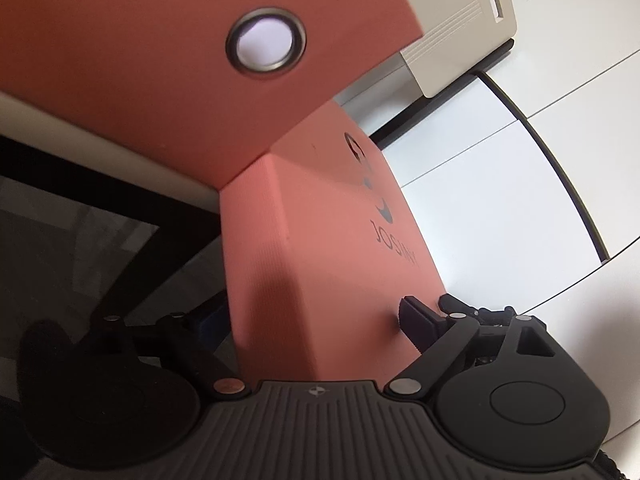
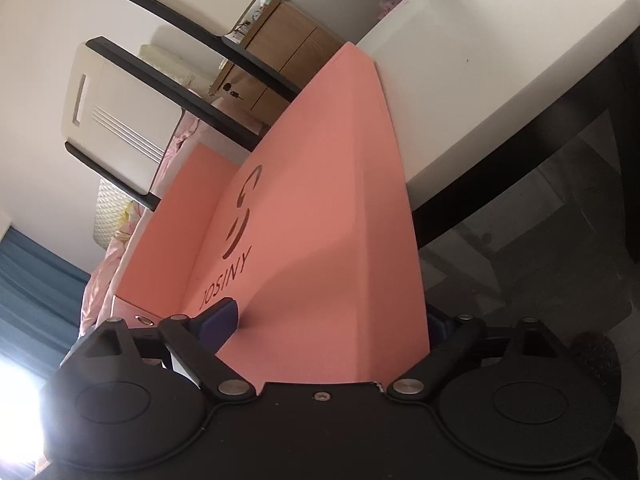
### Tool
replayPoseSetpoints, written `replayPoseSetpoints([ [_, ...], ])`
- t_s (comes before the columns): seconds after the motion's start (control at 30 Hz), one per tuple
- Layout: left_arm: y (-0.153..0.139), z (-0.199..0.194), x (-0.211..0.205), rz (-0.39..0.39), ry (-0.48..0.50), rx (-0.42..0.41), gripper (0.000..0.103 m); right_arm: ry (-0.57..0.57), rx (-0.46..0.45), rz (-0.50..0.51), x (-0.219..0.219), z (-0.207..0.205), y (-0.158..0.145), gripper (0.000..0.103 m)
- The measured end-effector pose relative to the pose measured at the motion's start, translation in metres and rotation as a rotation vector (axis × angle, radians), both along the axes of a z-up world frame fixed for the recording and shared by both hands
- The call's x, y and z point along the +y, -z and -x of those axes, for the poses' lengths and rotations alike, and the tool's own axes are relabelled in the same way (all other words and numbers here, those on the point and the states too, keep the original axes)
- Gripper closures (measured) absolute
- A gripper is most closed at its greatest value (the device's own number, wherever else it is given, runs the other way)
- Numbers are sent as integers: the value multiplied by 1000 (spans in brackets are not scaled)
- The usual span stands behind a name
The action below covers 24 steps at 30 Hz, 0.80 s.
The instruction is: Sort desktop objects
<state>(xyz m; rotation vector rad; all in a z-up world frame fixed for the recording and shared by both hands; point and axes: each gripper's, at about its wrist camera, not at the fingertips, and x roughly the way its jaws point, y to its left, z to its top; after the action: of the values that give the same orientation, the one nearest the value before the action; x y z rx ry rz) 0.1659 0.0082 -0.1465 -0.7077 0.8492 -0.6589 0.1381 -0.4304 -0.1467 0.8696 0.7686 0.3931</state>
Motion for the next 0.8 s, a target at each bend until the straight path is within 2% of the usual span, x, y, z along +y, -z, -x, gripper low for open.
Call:
replayPoseSetpoints([
  [0.1,1,-3,-5,12,18,-6,13,12,8,-31,-3,-1,5,11],
  [0.23,-9,5,-15,-43,37,-75,17,4,7,-43,-3,0,1,12],
  [0.37,-21,11,-14,-33,32,-108,17,15,-65,-50,-6,10,-18,18],
  [0.47,-38,18,-13,-17,37,-167,17,20,-120,-42,-6,21,-36,21],
  [0.63,-74,28,-10,22,20,-264,17,30,-264,10,0,39,-73,22],
  [0.8,-106,23,-15,52,8,-298,17,42,-348,5,-2,54,-100,23],
])
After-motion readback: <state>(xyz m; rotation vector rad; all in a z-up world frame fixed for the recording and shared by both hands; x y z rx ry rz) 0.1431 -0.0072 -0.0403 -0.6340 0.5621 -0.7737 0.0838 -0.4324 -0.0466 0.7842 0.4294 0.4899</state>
